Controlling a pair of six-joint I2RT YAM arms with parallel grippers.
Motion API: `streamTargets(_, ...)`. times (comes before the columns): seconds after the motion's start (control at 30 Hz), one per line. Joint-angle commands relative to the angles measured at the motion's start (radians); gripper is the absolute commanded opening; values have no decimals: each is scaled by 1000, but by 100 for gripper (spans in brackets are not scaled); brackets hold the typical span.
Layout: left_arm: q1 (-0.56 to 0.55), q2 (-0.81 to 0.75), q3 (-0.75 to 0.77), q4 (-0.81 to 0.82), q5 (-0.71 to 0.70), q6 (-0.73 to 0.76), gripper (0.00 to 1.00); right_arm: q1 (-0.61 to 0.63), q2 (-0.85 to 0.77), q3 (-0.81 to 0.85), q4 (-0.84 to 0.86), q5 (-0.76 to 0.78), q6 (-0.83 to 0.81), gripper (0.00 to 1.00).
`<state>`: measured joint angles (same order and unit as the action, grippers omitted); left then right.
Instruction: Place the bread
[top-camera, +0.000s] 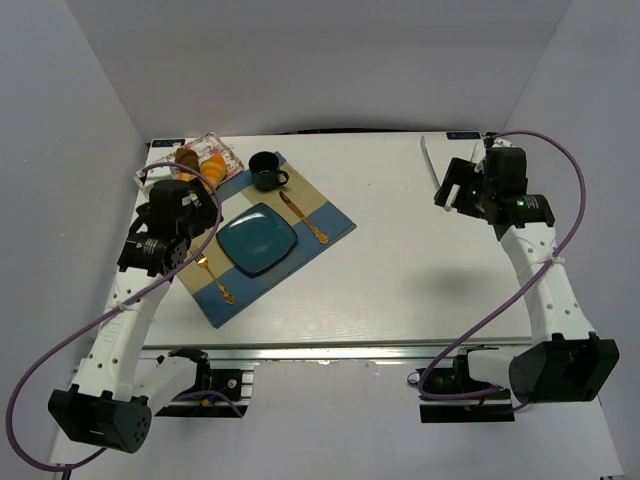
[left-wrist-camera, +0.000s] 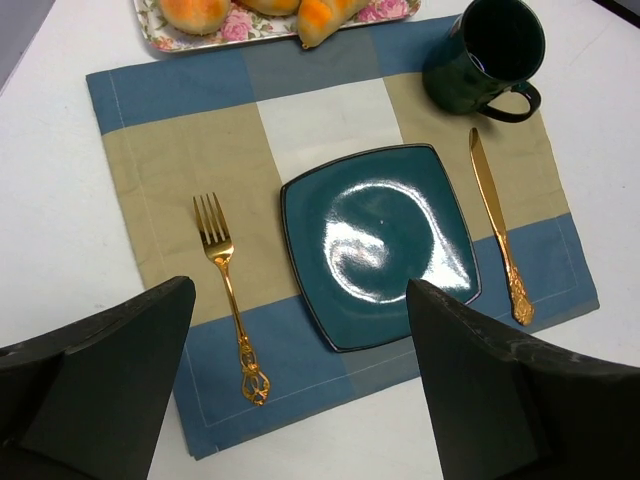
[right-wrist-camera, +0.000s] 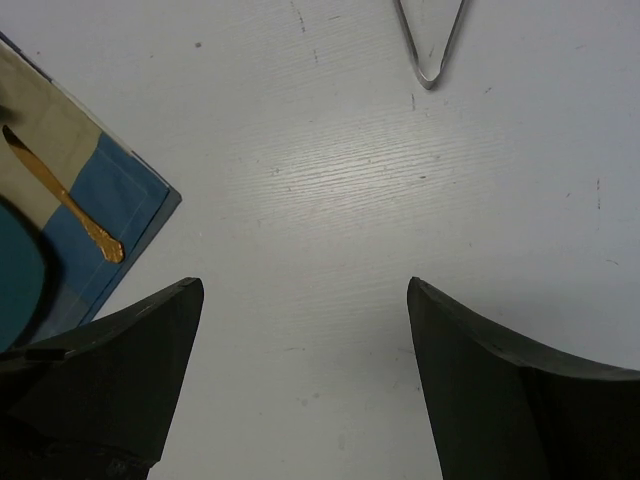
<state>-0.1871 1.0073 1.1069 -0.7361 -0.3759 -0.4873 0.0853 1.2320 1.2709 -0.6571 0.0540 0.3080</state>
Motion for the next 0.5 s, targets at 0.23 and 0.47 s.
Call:
streamTargets(0.23, -2, 17, -12, 53, 20, -20, 98, -4, 124, 160, 17, -32, -40, 76)
streamTargets(0.47, -2, 39, -21, 92, 71, -19, 98, -71, 297, 271, 51, 25, -124, 87)
